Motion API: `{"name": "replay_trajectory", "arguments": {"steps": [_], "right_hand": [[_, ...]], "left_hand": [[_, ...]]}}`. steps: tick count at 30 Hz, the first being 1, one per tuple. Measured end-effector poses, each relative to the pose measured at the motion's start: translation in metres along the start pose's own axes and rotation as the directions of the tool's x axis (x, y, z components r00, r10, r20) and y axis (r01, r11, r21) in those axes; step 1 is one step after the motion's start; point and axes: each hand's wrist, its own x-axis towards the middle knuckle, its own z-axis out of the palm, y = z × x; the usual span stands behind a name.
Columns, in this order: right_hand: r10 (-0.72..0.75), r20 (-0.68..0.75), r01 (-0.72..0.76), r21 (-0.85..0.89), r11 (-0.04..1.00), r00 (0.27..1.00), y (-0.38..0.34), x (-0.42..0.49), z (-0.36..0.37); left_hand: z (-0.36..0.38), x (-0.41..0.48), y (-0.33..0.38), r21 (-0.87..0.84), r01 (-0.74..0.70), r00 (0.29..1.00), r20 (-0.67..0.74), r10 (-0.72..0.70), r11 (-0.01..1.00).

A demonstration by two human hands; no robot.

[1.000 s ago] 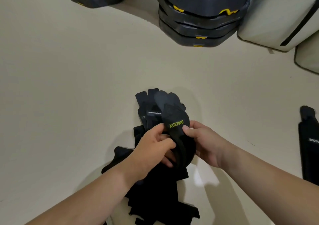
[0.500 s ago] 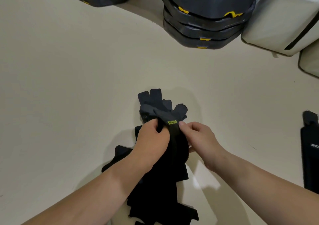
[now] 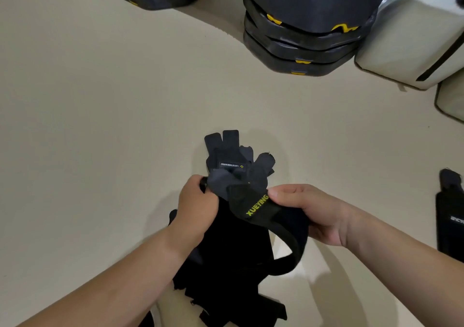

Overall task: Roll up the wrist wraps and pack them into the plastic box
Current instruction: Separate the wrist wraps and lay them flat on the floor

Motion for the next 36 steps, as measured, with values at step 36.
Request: {"name": "replay_trajectory", "arguments": {"steps": [36], "right_hand": [[-0.534,-0.451,0.639,0.115,0.760,0.715,-0.038,-0.367,0.160]], "left_hand": [[-0.143,-0.337,0.225,-0.060,-0.477,0.704,0.571,0.422,0.877]]}}
